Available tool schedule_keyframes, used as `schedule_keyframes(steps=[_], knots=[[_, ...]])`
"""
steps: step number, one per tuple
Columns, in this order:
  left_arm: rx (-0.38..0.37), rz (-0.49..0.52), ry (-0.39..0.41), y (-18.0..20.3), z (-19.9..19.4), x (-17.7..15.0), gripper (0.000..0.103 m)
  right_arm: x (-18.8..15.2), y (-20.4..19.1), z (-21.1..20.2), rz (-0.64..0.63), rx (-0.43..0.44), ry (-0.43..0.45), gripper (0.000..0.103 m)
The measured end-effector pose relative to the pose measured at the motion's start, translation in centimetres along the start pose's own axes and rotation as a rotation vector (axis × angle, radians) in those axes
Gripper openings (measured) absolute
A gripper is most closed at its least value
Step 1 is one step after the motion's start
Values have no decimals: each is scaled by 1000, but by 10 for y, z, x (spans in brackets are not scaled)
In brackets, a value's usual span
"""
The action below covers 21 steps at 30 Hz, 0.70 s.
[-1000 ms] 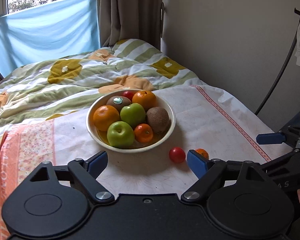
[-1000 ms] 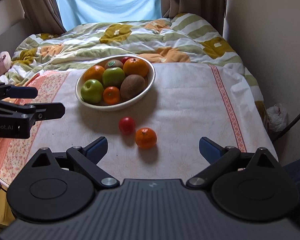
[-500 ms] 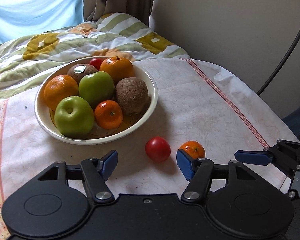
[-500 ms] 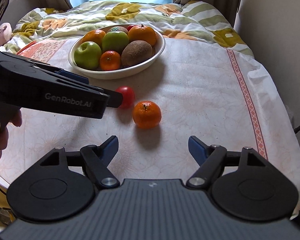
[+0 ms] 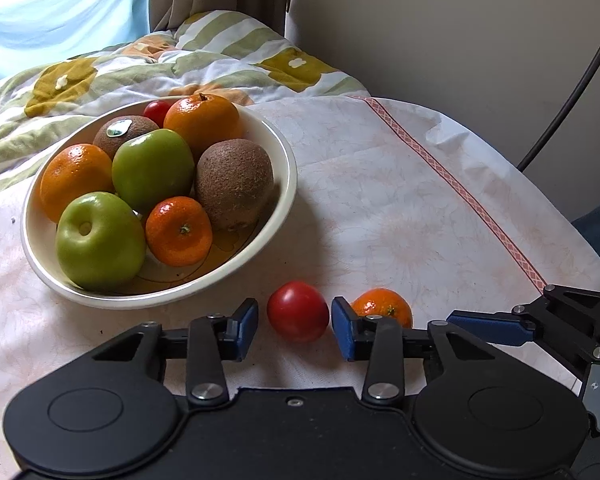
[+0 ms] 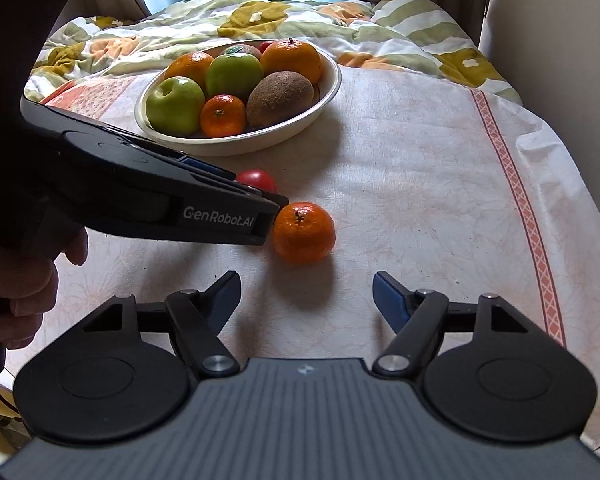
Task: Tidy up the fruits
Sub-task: 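Grasp the red tomato with the left tool while the right tool grasps the mandarin, then carry the tomato in the left tool while the right tool carries the mandarin to the bowl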
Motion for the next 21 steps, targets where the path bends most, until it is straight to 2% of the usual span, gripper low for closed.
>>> schedule_keyframes(steps=[1, 5, 13, 21], knots=[[-1, 5, 0, 1, 1, 0, 37, 0, 0, 1, -1, 2, -1, 85], [3, 22, 0, 3, 1, 0, 37, 1, 1, 5, 11, 4, -10, 78], [15, 22, 2, -7, -10, -3, 37, 8, 6, 9, 19, -9, -5, 74], [63, 11, 11, -25, -27, -15, 37, 16, 5, 14, 10, -6, 6, 68]])
Point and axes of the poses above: each gripper's, at about its wrist camera, not at the fingertips, and z roughly the way its jaws point, y to its right, x to its top, the point moved 10 cm from there along z, roughly the way its jaws point, and after that the axes turned 1 degree about z, right-handed, at the moved point
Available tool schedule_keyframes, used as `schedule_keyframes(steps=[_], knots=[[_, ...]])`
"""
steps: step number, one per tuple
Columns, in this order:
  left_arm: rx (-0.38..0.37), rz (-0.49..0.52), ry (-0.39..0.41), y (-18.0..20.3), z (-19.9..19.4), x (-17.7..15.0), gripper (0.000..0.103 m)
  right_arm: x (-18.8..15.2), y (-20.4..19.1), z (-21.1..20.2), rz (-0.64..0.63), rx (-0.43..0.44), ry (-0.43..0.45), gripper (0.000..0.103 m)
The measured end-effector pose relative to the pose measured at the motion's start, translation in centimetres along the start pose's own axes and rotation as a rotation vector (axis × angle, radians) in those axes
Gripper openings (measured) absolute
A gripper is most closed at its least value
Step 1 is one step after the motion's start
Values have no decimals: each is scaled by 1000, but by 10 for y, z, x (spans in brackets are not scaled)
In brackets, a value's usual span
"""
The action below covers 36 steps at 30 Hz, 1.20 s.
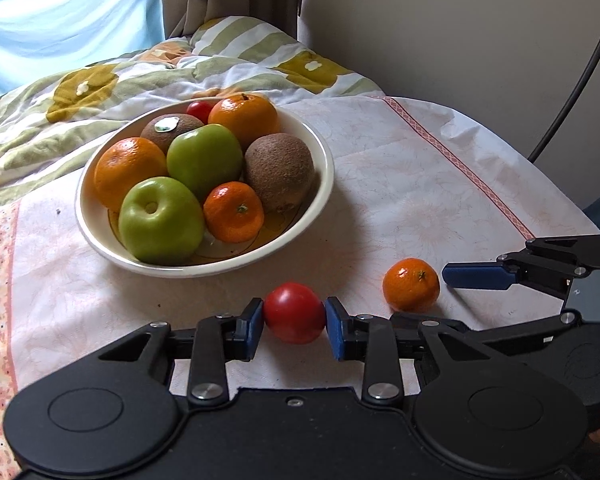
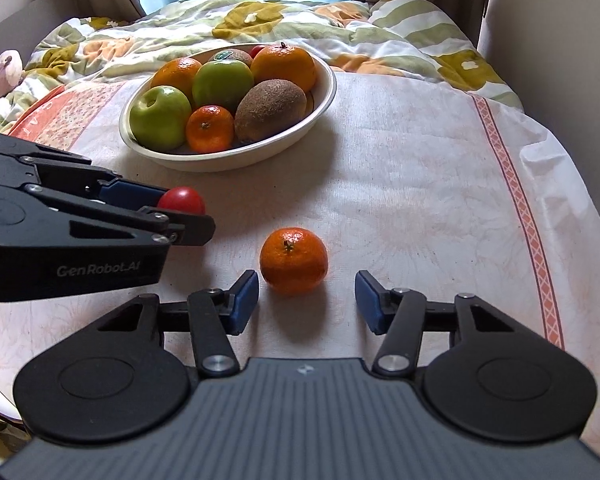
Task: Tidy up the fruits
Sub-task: 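Carry the tomato in the left tool while the right tool carries the mandarin to the bowl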
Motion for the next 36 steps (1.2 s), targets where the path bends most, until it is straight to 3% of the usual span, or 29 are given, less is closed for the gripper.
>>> schedule_keyframes(steps=[9, 12, 21, 36], knots=[[47, -46, 23, -22, -21, -7, 37, 7, -3, 2, -8, 8, 13, 59], [62, -56, 31, -27, -28, -9, 37, 8, -4, 4, 3, 29, 6, 53], [90, -92, 64, -38, -52, -10, 37, 12, -7, -10, 14, 44, 21, 52], [106, -143, 176, -46, -129, 7, 37, 46, -29, -79, 48, 60, 91, 52]])
Point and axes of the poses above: each gripper's, at about its wrist camera, not at the fingertips, and z roughly the way its jaws point, y to its right, x to its top, the point moved 10 cm from there along z, roughly the way its jaws point, and after that the axes turned 1 degree about z, right-handed, at the moved point
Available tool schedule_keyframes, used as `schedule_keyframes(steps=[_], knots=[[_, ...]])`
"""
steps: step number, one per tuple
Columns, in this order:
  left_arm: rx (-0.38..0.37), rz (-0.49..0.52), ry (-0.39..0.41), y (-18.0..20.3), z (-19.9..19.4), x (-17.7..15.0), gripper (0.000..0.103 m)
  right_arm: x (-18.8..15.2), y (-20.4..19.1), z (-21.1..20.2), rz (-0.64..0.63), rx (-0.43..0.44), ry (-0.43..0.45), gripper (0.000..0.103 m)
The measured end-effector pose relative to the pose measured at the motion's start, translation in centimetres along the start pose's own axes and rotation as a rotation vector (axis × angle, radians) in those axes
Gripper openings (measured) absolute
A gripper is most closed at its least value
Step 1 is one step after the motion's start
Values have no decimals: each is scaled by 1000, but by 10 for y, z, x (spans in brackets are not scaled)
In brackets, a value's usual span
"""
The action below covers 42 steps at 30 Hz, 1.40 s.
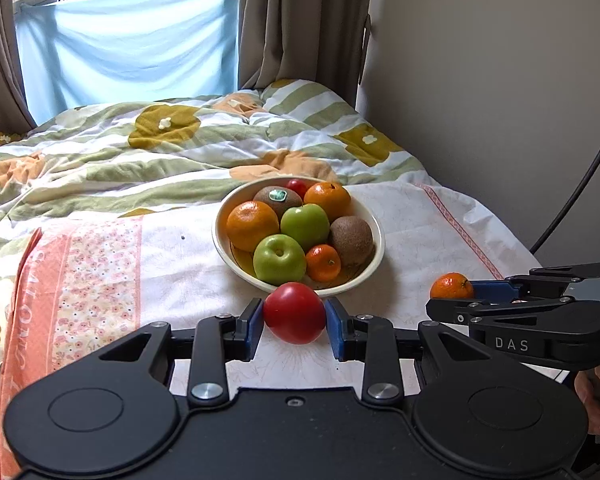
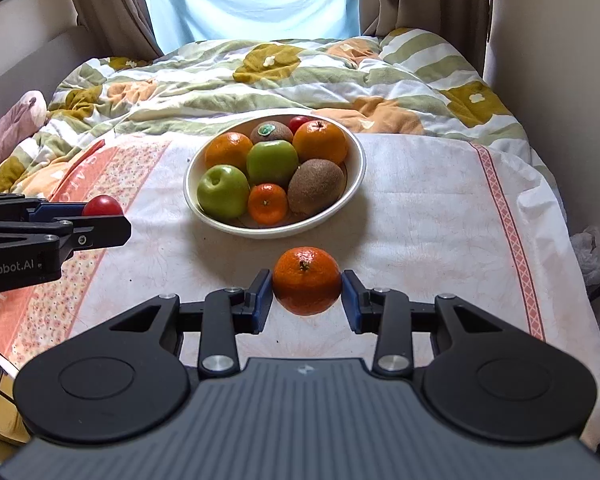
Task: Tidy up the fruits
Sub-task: 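Carry the tomato in the left tool while the right tool carries the mandarin to the bowl, then open the left tool over the bowl while the right tool releases the mandarin there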
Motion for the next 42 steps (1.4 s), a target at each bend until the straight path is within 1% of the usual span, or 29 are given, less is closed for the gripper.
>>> schedule_keyframes(steps=[6, 11, 17, 21, 27, 31, 37, 42], knots=[[23, -11, 43, -12, -10, 23, 37, 30, -9, -13, -11, 6, 45, 52], [39, -18, 69, -22, -9, 43, 37, 53, -12, -11, -28, 14, 64, 52], [53, -34, 76, -32, 9, 67, 37, 77, -7, 7, -38, 26, 63, 52], [58, -42, 65, -36, 28, 82, 37, 95, 0, 28, -50, 36, 50, 52], [66, -43, 27, -44, 68, 103, 37, 115, 11, 66, -54, 53, 17, 52], [73, -40, -9, -49, 100, 111, 37, 121, 19, 93, -59, 65, -14, 52], [74, -36, -76, -52, 144, 112, 37, 120, 28, 123, -57, 75, -64, 52], [72, -36, -122, -53, 167, 105, 37, 118, 35, 137, -40, 85, -93, 52]])
Point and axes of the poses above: each gripper's, at about its wrist camera, not at the fingertips, and z roughly the way its jaws point, y to its right, x to its top, the point moved 10 cm from there along z, roughly the way its jaws point, and after that the axes turned 1 degree about z, right-handed, at the moved point
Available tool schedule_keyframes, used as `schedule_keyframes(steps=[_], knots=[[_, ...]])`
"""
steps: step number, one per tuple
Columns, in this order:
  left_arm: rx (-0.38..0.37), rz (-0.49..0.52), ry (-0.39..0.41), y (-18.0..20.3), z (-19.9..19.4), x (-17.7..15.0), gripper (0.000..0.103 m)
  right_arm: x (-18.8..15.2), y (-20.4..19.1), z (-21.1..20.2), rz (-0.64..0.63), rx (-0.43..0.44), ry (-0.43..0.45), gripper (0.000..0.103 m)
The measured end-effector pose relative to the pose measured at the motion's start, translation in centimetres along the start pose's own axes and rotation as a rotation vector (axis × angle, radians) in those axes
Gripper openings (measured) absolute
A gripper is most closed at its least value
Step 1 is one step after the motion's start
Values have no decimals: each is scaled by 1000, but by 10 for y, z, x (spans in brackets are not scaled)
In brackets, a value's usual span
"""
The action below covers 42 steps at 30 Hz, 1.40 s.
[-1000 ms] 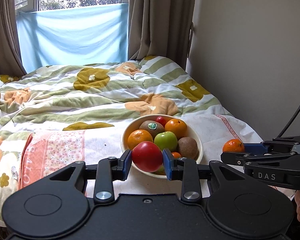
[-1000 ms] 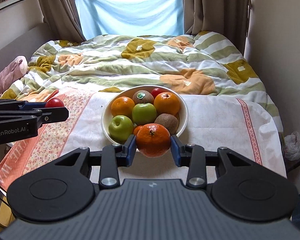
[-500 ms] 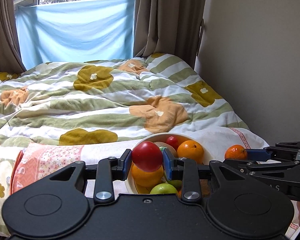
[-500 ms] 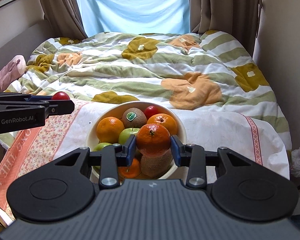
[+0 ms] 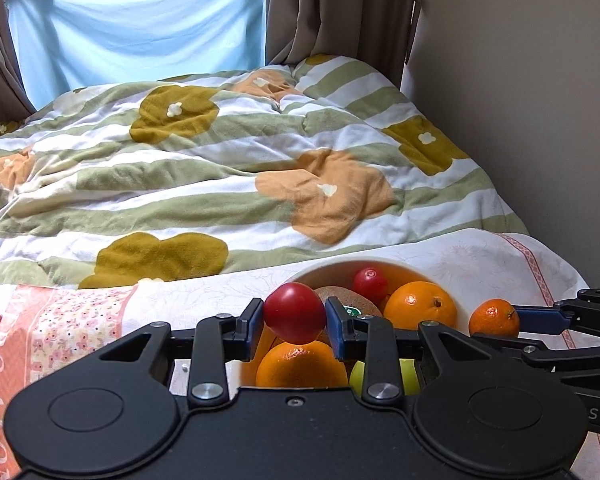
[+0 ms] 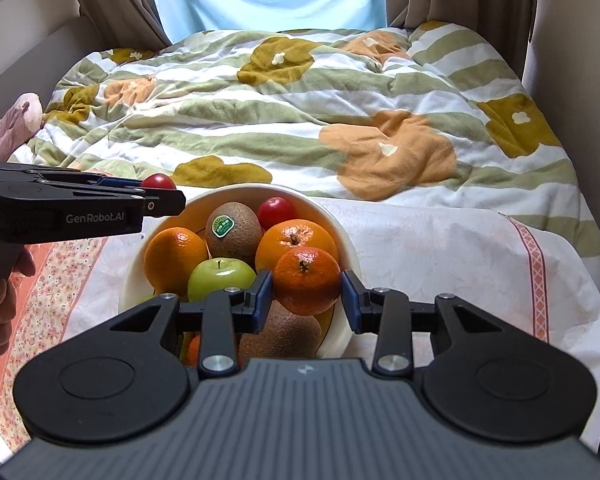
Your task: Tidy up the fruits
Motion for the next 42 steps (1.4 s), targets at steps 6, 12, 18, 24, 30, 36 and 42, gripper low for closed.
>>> schedule_keyframes(steps=[6, 12, 18, 24, 30, 36, 42], knots=[[0, 1, -39, 0, 17, -3, 37, 1, 4, 7, 8, 6, -7, 52], [-2, -7, -33, 0, 18, -1, 73, 1, 7, 9, 10, 6, -10, 52], [39, 22, 11, -2, -3, 2, 92, 0, 16, 0, 21, -8, 0, 52], [42, -11, 42, -8, -31, 0, 96, -2, 24, -7, 33, -17, 0, 52], [46, -25, 47, -9, -42, -4, 96, -2, 20, -4, 22, -5, -1, 52], [56, -27, 42, -9, -44, -9, 96, -7, 19, 7, 22, 0, -11, 52], [69, -31, 45, -10, -52, -16, 96, -8, 8, 6, -11, 30, 2, 62]])
Point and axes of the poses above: each gripper's, at about its wrist camera, not at the fingertips, and z roughly the way its jaws point, y to its right, x to its top, the point moved 10 cm from there along z, roughly the way its jaws point, and after that the axes turned 1 degree about z, right-handed, at the moved point
